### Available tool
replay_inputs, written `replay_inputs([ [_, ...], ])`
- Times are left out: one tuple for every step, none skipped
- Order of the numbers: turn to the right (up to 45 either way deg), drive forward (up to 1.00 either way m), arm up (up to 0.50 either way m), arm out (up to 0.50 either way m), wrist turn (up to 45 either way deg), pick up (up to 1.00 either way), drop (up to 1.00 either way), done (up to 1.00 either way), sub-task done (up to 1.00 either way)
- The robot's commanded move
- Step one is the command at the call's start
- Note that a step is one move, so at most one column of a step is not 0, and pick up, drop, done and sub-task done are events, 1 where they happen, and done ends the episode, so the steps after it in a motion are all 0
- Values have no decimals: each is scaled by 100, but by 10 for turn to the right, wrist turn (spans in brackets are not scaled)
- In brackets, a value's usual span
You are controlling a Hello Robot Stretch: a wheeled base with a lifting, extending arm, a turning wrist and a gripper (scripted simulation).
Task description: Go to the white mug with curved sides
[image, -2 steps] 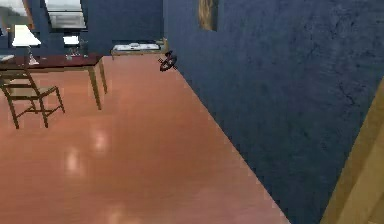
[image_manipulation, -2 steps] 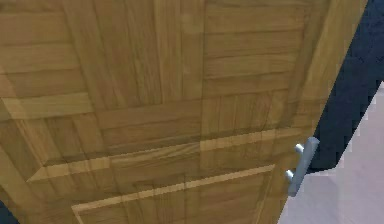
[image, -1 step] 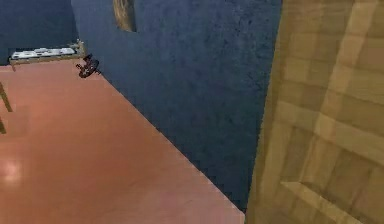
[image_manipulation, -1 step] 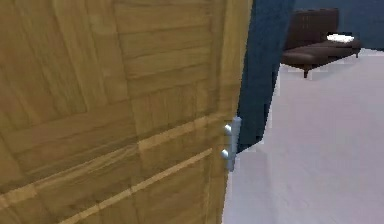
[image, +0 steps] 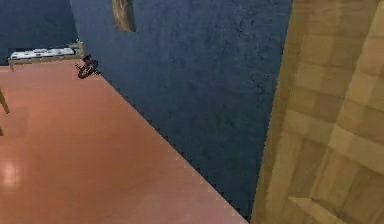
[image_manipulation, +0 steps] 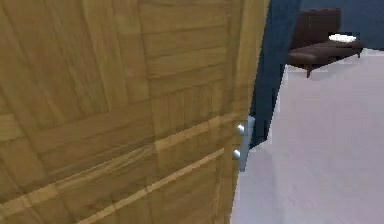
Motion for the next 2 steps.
replay_inputs([
  [-390, 0, 0, 0, 0, 0, 0, 0, 0],
  [0, 100, 0, 0, 0, 0, 0, 0, 0],
])
